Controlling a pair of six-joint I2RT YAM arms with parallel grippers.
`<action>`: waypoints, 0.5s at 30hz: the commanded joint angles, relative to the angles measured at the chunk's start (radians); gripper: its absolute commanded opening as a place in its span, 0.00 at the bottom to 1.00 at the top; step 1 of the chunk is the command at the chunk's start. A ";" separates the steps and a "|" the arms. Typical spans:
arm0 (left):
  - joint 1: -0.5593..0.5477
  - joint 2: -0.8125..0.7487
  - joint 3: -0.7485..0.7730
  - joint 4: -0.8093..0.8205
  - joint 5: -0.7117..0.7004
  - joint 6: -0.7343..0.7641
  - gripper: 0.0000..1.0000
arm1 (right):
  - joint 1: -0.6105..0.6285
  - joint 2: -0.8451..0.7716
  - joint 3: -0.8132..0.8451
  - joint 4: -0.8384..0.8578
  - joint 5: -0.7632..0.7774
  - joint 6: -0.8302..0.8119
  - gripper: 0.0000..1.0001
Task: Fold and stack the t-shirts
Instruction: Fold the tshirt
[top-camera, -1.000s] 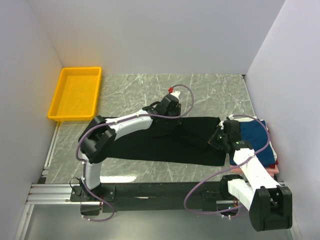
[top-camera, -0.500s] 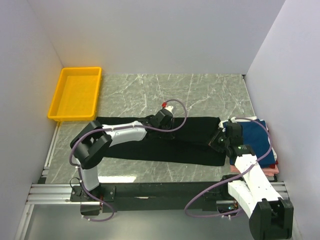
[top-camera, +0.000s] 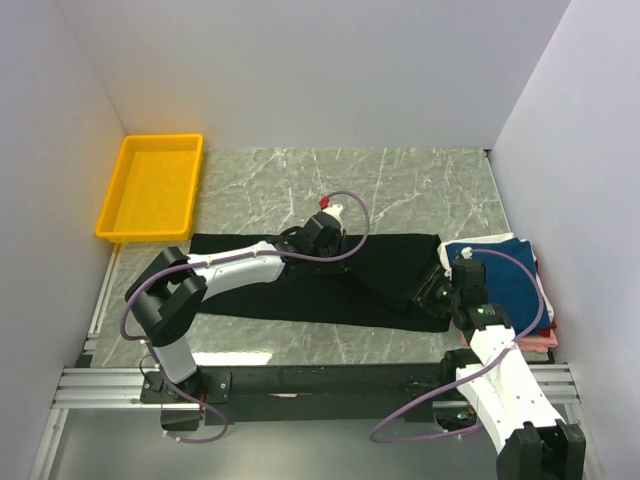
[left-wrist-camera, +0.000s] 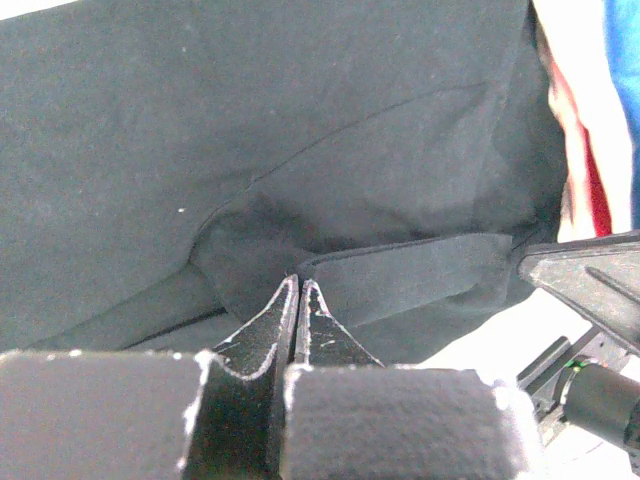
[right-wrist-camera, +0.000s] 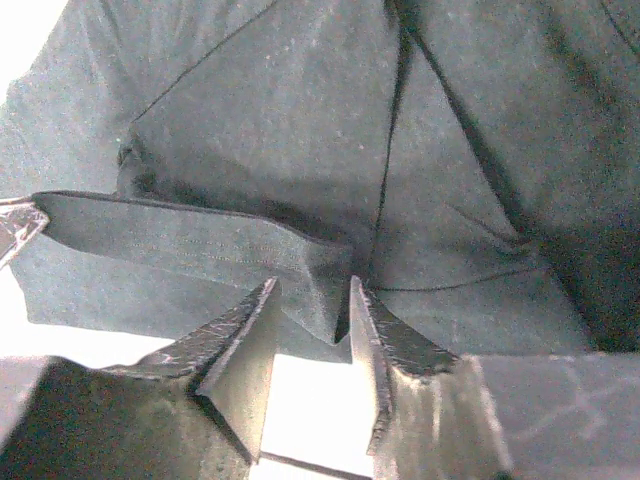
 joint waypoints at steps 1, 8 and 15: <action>0.001 -0.030 -0.005 -0.027 0.007 0.034 0.01 | 0.009 -0.033 -0.004 -0.021 -0.009 0.016 0.42; 0.002 -0.007 -0.003 -0.080 -0.044 0.025 0.20 | 0.012 -0.041 0.010 -0.037 -0.011 0.010 0.43; 0.002 -0.002 0.043 -0.179 -0.143 0.016 0.36 | 0.026 -0.075 0.027 -0.057 -0.012 0.011 0.43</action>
